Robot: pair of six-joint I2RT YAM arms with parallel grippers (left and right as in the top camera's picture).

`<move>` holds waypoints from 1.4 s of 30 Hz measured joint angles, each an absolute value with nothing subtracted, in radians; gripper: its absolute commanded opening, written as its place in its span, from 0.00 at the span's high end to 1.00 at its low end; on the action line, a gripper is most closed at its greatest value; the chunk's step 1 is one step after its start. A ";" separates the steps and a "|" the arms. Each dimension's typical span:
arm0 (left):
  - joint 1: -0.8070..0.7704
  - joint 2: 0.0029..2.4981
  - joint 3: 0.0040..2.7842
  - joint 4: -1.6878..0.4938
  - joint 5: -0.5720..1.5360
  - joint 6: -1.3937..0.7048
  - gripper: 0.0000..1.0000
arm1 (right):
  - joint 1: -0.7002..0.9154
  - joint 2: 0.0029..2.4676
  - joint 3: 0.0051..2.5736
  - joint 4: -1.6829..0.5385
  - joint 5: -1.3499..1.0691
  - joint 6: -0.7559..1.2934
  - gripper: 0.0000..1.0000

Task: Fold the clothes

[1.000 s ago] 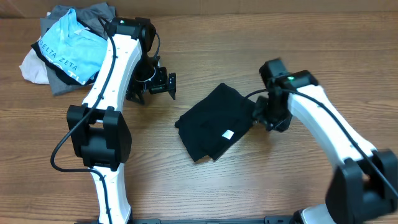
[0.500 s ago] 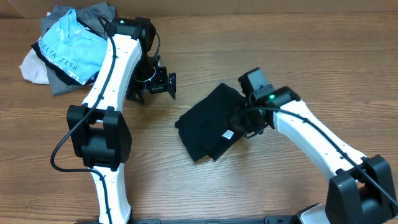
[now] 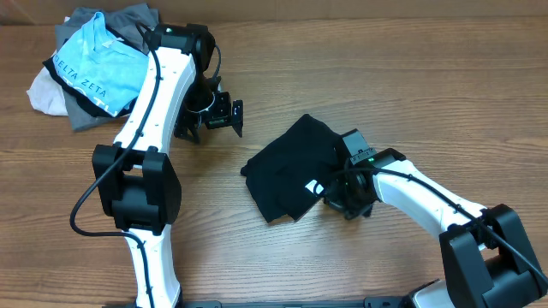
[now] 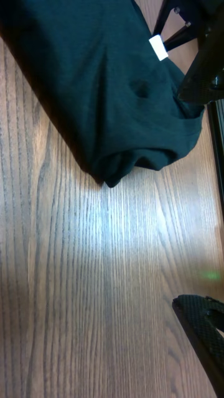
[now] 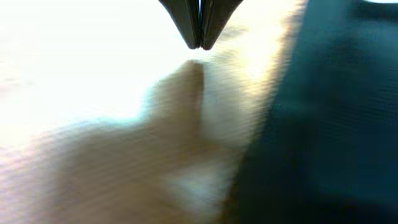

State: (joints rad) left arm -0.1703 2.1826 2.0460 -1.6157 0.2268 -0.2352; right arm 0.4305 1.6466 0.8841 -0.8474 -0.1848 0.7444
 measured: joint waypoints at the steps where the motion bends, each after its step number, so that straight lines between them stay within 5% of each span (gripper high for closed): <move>1: -0.170 2.183 2.046 -1.617 0.227 -0.235 0.00 | 0.430 1.647 0.890 -0.888 -0.172 0.754 0.96; 6: -0.170 2.183 2.046 -1.616 0.227 -0.236 0.00 | 0.427 1.605 0.989 -1.006 -0.139 0.762 0.96; 14: -0.170 2.183 2.046 -1.604 0.227 -0.235 0.00 | 0.456 1.477 1.144 -0.844 -0.255 0.706 0.90; 24: -0.170 2.183 2.046 -1.600 0.227 -0.235 0.00 | 0.579 1.690 1.103 -0.793 -0.354 0.709 0.96; 42: -0.170 2.183 2.046 -1.600 0.227 -0.232 0.00 | 0.570 1.795 1.087 -1.123 -0.171 0.706 0.96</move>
State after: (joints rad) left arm -0.1703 2.1826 2.0460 -1.6005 0.2272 -0.2321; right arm 0.5697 1.7954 1.0874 -1.1229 -0.1707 0.7063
